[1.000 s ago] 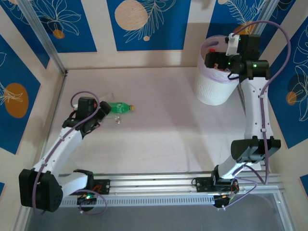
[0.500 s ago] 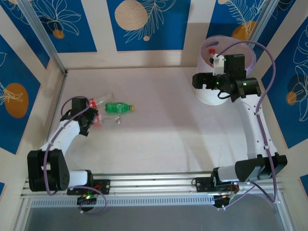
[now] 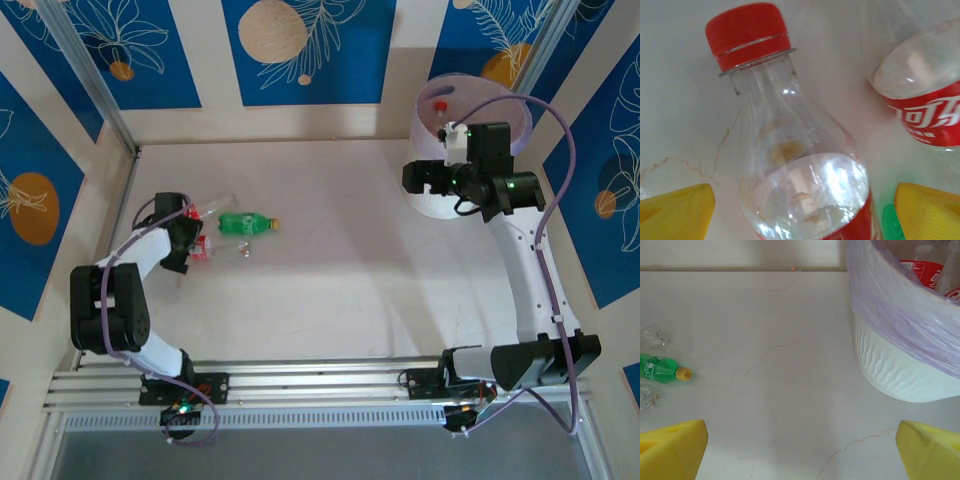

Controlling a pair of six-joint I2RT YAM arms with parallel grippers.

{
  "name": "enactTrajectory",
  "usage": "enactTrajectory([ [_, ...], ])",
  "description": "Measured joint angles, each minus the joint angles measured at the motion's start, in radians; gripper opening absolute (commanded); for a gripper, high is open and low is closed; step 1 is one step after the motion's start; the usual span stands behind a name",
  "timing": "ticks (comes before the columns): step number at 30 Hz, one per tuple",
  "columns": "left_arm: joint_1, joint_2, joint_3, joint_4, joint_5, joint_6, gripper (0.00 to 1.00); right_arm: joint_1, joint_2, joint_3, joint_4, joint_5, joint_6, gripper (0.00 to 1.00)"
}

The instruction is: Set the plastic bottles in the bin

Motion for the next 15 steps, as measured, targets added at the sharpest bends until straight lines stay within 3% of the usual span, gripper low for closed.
enactTrajectory([
  [15,0.002,0.081,-0.003,0.039,0.005,-0.081,0.74,-0.010,-0.026,-0.019,0.003,0.015,0.003,0.96],
])
